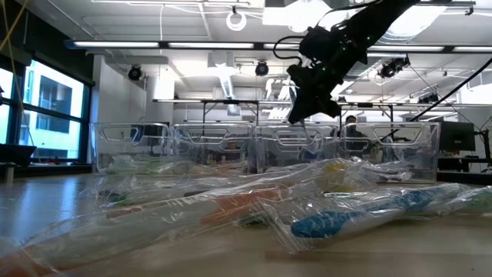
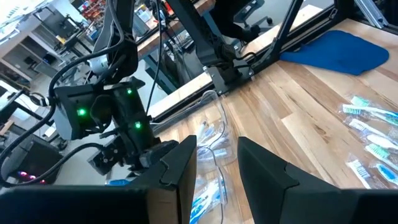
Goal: Pick & Place Toothbrushes
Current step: Put the blue toothbrush into the middle right transparent bin, then put the violet toothbrush into the right transparent bin
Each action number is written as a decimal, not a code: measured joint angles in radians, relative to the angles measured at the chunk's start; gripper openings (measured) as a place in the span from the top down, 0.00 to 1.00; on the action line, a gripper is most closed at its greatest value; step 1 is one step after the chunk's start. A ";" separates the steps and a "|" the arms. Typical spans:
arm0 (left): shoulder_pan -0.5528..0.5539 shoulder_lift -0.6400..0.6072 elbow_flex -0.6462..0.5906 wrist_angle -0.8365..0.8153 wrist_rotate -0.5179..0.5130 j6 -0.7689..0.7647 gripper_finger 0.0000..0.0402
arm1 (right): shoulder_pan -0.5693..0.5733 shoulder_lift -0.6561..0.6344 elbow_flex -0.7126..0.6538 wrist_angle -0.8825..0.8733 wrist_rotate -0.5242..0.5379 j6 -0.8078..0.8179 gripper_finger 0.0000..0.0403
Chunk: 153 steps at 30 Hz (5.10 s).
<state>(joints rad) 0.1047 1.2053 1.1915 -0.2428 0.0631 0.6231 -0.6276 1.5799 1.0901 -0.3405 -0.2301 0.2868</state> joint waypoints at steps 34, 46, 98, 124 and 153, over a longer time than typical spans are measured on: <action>0.000 0.001 0.000 -0.023 -0.023 0.000 0.72 | 0.071 -0.283 0.001 0.083 0.126 0.024 0.55; -0.036 0.047 -0.025 0.025 -0.045 -0.067 0.72 | 0.213 -0.311 -0.037 0.202 0.100 0.005 0.55; -0.425 0.097 -0.452 0.543 -0.192 0.203 0.72 | 1.161 -0.528 -0.419 0.362 1.225 0.136 0.55; -0.288 0.094 -0.578 0.547 -0.229 -0.078 0.72 | 1.190 -0.527 -0.418 0.352 1.220 0.136 0.55; -0.322 0.173 -0.324 0.049 -0.036 -0.232 0.72 | 1.036 -0.527 -0.417 0.343 1.060 0.060 0.55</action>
<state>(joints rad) -0.2177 1.3778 0.8678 -0.1942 0.0268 0.3916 0.4088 1.0527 0.6731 0.0023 0.8301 0.3469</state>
